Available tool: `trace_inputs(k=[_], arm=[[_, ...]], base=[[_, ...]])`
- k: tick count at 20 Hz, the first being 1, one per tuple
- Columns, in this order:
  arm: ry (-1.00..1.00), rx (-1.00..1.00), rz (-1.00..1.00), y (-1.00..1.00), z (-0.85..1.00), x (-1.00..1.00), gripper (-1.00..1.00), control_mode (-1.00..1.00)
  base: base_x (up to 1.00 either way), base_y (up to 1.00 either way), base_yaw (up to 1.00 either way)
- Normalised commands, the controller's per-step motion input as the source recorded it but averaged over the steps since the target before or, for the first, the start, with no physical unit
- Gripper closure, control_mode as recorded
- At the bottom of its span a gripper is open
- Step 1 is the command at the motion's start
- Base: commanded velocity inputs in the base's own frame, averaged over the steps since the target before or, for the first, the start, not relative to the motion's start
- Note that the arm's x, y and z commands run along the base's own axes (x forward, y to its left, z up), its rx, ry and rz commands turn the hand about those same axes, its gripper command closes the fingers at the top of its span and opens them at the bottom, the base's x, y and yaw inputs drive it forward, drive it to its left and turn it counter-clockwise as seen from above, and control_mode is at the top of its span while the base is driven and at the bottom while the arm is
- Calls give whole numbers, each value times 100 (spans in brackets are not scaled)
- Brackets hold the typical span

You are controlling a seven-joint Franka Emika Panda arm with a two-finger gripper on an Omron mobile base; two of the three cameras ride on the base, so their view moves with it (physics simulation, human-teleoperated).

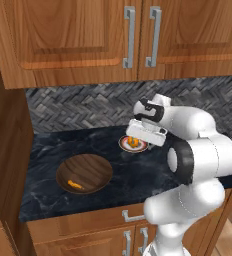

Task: Remove the orange from the bowl and place it on the small plate. Then place the bowl with only the shrimp in the microwave, close the door, and press the start button to microwave the shrimp.

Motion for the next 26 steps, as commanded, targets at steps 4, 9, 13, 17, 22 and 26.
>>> trace_inputs(k=[4,9,13,17,22,26], arm=[[0,1,0,59,3,-91,-100,-100],[1,6,0,64,-5,-54,-100,-100],[0,5,0,59,-21,-3,-100,-100],[0,0,0,52,-4,0,-100,-100],[0,0,0,33,-14,15,-100,-100],[0,0,0,21,-38,29,-100,-100]], base=[[0,0,0],[0,0,0],[0,0,0],[0,0,0],[0,0,0],[0,0,0]])
